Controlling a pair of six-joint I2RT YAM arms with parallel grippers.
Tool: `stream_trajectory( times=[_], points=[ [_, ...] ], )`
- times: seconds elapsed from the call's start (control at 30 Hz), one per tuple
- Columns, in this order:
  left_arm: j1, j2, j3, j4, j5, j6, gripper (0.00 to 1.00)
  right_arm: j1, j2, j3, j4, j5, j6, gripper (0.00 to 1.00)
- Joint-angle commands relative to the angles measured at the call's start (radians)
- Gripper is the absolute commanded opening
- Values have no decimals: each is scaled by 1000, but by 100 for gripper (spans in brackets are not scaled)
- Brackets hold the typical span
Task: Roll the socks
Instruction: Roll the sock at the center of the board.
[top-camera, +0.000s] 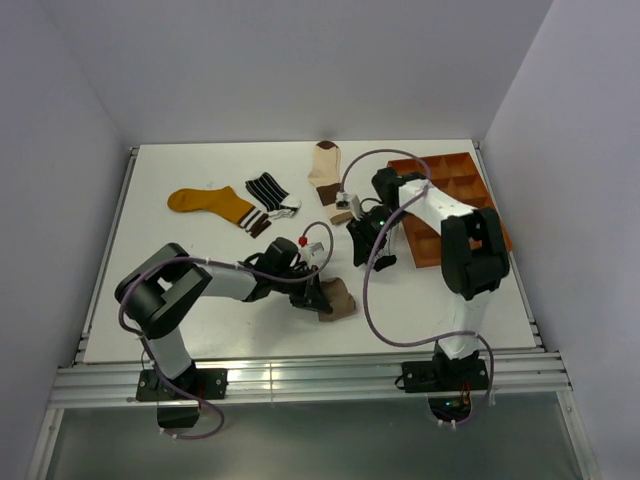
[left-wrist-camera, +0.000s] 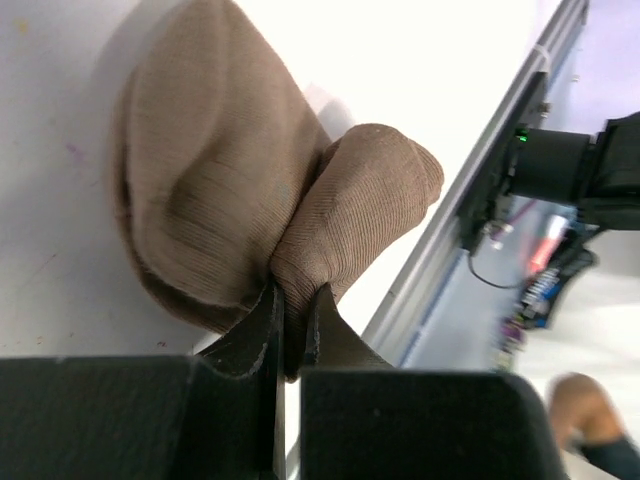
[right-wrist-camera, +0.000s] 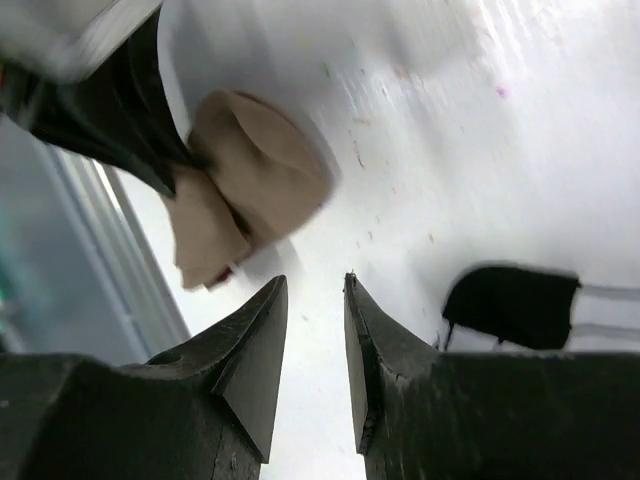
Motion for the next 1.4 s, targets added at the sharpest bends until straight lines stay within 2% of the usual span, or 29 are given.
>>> stream_trajectory(
  times=[0.0,0.03,0.17,0.2,0.3,0.43,0.57,0.7,0.93,1.13,1.37],
  points=[
    [34,67,-15,-195,80,-26,0,-12,-170,-114,151,27,-20,37],
    [45,76,-7,-198,94,-44,0,-10,-222,-158,254,48,-20,37],
    [73,109,28,-249,152,-78,0,48,-447,-422,457,182,-72,38],
    [76,117,36,-257,169,-95,0,68,-542,-467,494,229,-96,40],
    [80,148,56,-277,192,-142,0,163,-694,-620,613,300,-136,46],
    [85,203,110,-368,211,-144,0,292,-806,-738,707,352,-158,50],
    [86,211,122,-386,212,-176,0,400,-863,-814,741,385,-164,51],
    [88,218,146,-417,212,-184,0,535,-908,-878,772,463,-181,54],
    [91,246,200,-469,206,-169,0,689,-908,-947,805,559,-178,55],
    [91,248,205,-475,208,-156,0,750,-841,-961,873,651,-173,55],
    [93,249,206,-486,217,-133,0,757,-749,-956,943,725,-195,56]
  ],
)
